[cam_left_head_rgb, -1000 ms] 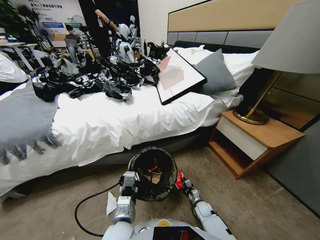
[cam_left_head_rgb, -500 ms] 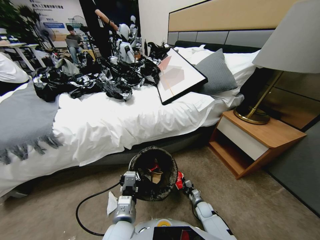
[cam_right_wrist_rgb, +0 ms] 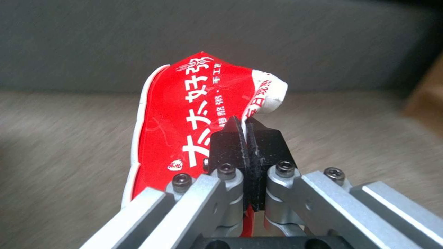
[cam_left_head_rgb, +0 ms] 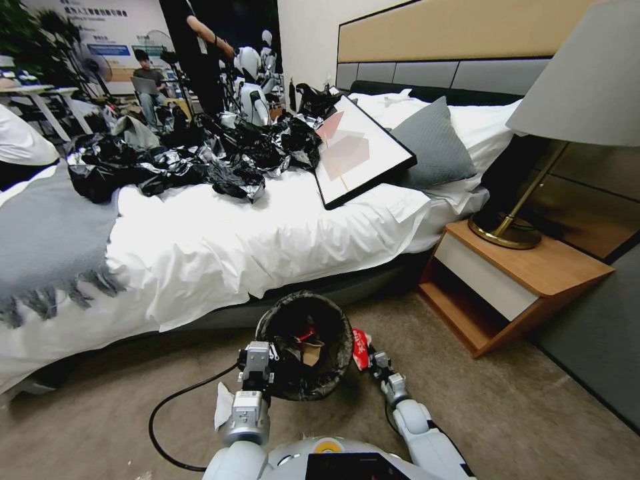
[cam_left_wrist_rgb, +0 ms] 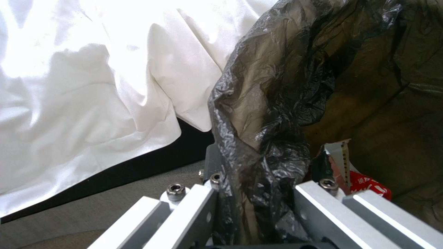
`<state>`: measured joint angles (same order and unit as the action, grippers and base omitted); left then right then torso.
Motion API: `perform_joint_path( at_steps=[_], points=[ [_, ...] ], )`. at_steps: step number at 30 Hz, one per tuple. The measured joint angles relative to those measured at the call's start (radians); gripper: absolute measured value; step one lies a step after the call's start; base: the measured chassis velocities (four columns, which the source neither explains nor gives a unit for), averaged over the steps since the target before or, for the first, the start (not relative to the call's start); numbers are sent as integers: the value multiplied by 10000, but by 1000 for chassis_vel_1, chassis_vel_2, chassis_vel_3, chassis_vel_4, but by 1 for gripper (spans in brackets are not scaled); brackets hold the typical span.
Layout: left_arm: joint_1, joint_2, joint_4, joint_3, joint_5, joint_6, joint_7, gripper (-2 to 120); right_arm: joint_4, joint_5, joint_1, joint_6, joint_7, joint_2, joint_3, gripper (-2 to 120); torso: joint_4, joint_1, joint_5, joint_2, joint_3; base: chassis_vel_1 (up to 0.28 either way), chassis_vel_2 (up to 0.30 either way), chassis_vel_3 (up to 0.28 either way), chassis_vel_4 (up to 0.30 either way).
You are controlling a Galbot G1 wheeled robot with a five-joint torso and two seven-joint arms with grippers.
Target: Pick up the trash bin, then pick up the garbage from the floor and place it into the trash bin.
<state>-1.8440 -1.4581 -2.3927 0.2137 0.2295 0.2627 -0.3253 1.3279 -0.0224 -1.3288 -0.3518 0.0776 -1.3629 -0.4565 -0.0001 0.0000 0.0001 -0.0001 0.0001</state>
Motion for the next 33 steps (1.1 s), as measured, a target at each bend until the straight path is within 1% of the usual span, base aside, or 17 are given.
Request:
perform_joint_path(
  at_steps=[9, 11, 12, 13, 17, 18, 19, 21, 22, 23, 25, 26, 29, 30, 33],
  points=[
    [1, 1, -15, 48, -27, 6, 5, 0, 962, -185, -172, -189, 7, 106, -909, 0, 1, 0, -1, 0, -1, 0, 0, 0, 0],
    [3, 14, -15, 80, -59, 9, 6, 0, 1260, -255, -197, -226, 8, 144, -1174, 0, 0, 0, 0, 0, -1, 0, 0, 0, 0],
    [8, 26, -15, 99, -84, 12, 6, 0, 1599, -354, -245, -243, 8, 183, -1389, 0, 1, 0, 0, 0, -1, 0, 0, 0, 0],
    [8, 26, -15, 99, -84, 12, 6, 0, 1599, -354, -245, -243, 8, 183, -1389, 0, 1, 0, 0, 0, -1, 0, 0, 0, 0],
    [35, 46, 69, 53, -105, 19, 6, 0, 3270, -792, -576, -297, 35, 272, -1746, 0, 1, 0, -2, 0, -1, 0, 0, 0, 0],
    [35, 46, 69, 53, -105, 19, 6, 0, 3270, -792, -576, -297, 35, 272, -1746, 0, 1, 0, -2, 0, -1, 0, 0, 0, 0],
    [44, 53, 111, 27, -105, 19, 6, 0, 3921, -982, -732, -400, 128, 303, -1746, 0, 1, 0, -1, 0, -1, 0, 0, 0, 0],
    [58, 69, 167, -18, -105, 19, 6, 0, 4993, -1293, -1037, -656, 377, 379, -1636, 0, 1, 0, -5, 0, -1, 0, 0, 0, 0],
    [58, 69, 167, -18, -105, 19, 6, 0, 4993, -1293, -1037, -656, 377, 379, -1636, 0, 1, 0, -5, 0, -1, 0, 0, 0, 0],
    [62, 72, 185, -36, -104, 19, 6, 0, 5445, -1401, -1177, -735, 485, 411, -1533, 0, -1, 0, -2, 0, -1, 0, 0, 0, 0],
    [75, 91, 238, -91, -99, 19, 7, 0, 6715, -1566, -1576, -818, 664, 504, -1151, 0, 0, 0, -3, 0, -1, 0, 0, 0, 0],
    [75, 91, 238, -91, -99, 19, 7, 0, 6715, -1566, -1576, -818, 664, 504, -1151, 0, 0, 0, -3, 0, -1, 0, 0, 0, 0],
    [97, 104, 304, -153, -88, 19, 7, 0, 7965, -1421, -2033, -738, 736, 585, -531, 0, 1, -1, -4, 0, -1, 0, 0, 0, 0],
    [97, 104, 304, -153, -88, 19, 7, 0, 7965, -1421, -2033, -738, 736, 585, -531, 0, 1, -1, -4, 0, -1, 0, 0, 0, 0],
    [117, 105, 353, -204, -74, 19, 8, 0, 8485, -831, -2554, -676, 752, 762, 450, 0, 0, 0, -2, 0, -1, 0, 0, 0, 0]
  ],
)
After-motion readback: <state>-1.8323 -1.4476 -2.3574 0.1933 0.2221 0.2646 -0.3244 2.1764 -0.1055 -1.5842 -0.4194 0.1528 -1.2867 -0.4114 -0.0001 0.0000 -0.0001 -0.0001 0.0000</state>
